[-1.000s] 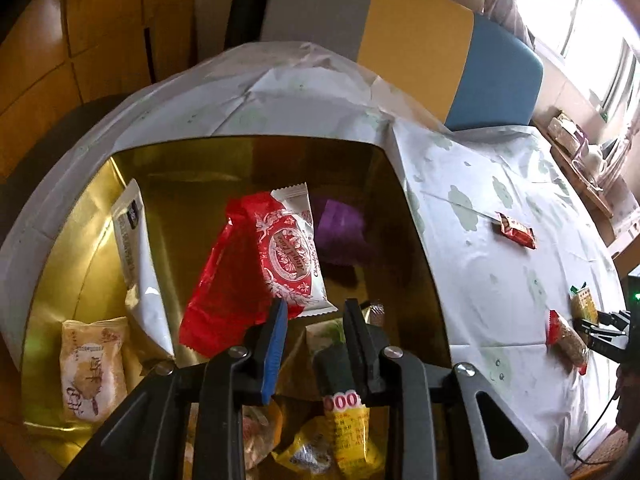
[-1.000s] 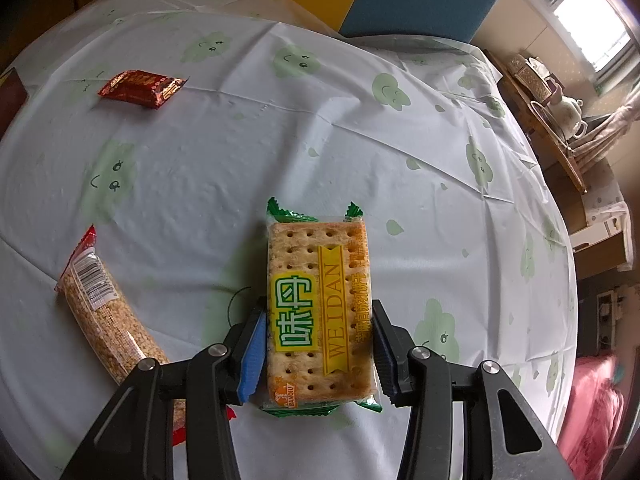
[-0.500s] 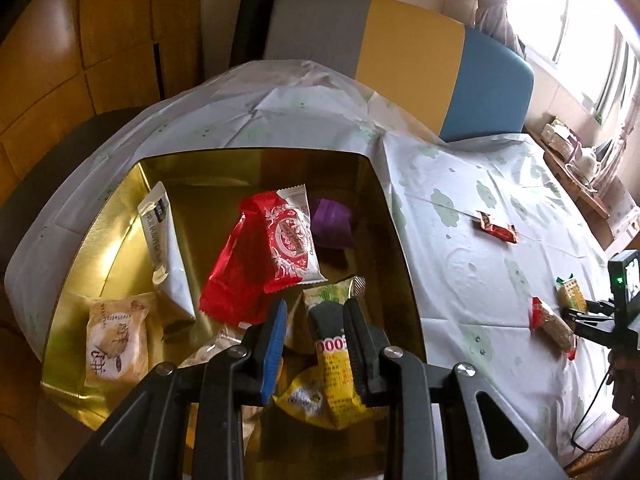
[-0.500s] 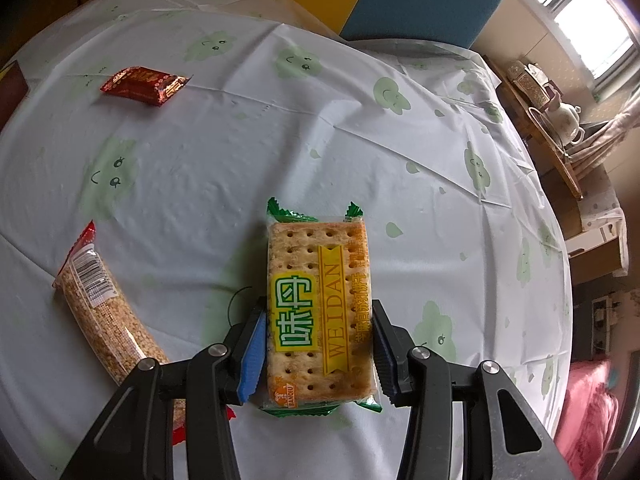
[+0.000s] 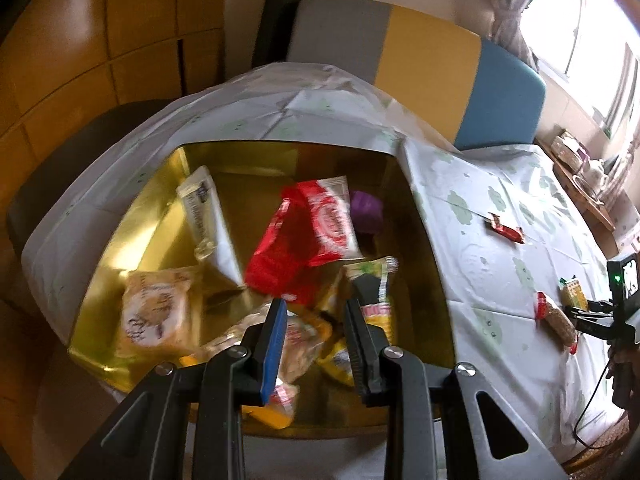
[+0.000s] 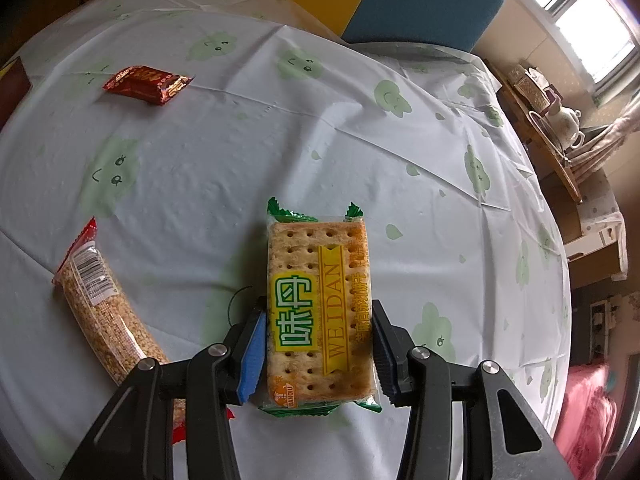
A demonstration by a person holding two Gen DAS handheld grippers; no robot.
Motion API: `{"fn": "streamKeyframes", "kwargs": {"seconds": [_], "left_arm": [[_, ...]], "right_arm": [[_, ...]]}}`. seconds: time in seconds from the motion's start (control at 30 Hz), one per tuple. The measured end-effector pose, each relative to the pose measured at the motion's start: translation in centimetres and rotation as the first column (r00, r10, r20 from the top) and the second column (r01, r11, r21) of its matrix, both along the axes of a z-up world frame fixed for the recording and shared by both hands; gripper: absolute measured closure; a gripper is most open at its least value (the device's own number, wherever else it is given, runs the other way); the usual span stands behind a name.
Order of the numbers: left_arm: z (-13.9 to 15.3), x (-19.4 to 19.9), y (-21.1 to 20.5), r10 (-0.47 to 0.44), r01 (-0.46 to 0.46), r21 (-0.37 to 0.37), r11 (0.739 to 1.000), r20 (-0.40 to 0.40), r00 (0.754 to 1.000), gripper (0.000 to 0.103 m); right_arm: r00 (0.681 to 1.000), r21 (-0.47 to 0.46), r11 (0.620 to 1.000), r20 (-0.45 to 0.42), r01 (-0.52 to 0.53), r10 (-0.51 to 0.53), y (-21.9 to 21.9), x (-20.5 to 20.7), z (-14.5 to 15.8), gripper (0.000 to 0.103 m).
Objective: Organize snacks
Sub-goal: 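Carry the cracker pack in the right tool over the gold tray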
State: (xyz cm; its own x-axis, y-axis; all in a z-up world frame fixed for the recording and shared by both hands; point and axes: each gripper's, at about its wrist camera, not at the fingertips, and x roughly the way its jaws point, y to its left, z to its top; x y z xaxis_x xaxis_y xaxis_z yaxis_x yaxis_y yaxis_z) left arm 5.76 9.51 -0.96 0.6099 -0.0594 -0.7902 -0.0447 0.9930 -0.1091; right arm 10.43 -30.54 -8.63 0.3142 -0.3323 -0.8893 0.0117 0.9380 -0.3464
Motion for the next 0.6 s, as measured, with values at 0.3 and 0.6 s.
{"fn": "streamKeyframes", "kwargs": {"seconds": [0.3, 0.6], "left_arm": [[-0.6, -1.6, 4.1, 0.093, -0.093, 0.001, 0.996, -0.011, 0.996, 0.074], [-0.6, -2.9, 8.0, 0.2, -0.2, -0.033, 0.979, -0.003, 0.98, 0.074]], "right_arm": [[0.999, 0.065, 0.997, -0.003, 0.046, -0.046, -1.1, 0.4, 0.3, 0.056], [0.995, 0.146, 0.984, -0.021, 0.1, -0.098, -2.8, 0.9, 0.3, 0.056]]}}
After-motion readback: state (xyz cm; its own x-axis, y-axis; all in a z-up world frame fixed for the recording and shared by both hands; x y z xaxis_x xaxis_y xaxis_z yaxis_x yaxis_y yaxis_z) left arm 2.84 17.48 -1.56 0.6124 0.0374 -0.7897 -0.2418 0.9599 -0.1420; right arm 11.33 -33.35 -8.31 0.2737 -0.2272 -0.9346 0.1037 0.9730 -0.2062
